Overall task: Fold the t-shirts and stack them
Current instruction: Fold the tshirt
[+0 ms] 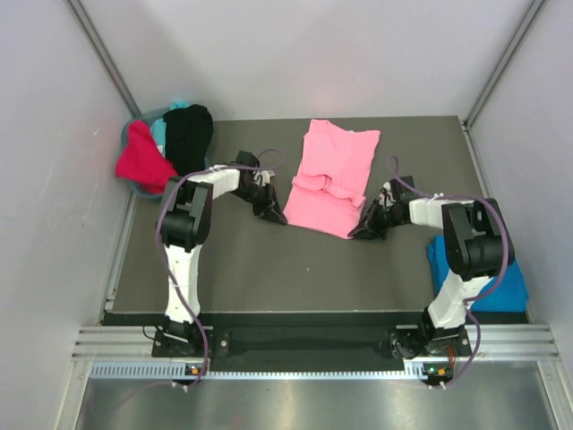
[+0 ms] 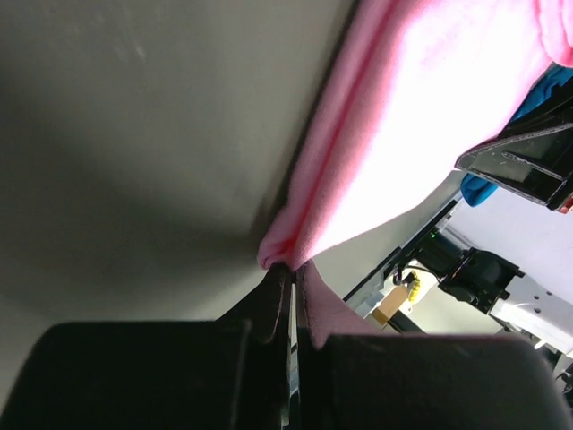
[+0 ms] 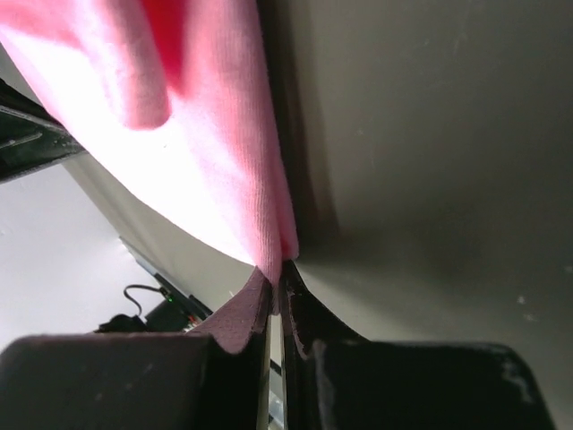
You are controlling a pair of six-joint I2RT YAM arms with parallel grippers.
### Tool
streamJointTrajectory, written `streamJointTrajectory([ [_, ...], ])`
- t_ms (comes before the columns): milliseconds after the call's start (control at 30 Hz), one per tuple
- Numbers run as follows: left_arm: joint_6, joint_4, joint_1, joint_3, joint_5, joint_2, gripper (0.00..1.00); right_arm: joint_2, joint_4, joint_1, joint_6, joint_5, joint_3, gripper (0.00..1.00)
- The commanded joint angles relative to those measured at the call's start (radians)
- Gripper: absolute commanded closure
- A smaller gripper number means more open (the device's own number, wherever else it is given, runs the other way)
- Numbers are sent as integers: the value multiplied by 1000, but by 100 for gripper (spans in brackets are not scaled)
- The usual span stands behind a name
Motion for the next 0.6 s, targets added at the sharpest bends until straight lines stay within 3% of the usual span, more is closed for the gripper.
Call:
streamJointTrajectory([
  [0,0,38,-1,-17,-4,-112,100,-80,-57,-9,-70,-8,62,100],
  [567,56,9,-46,61,-13,-321,100,-324,-253,-66,-262,-52,208,100],
])
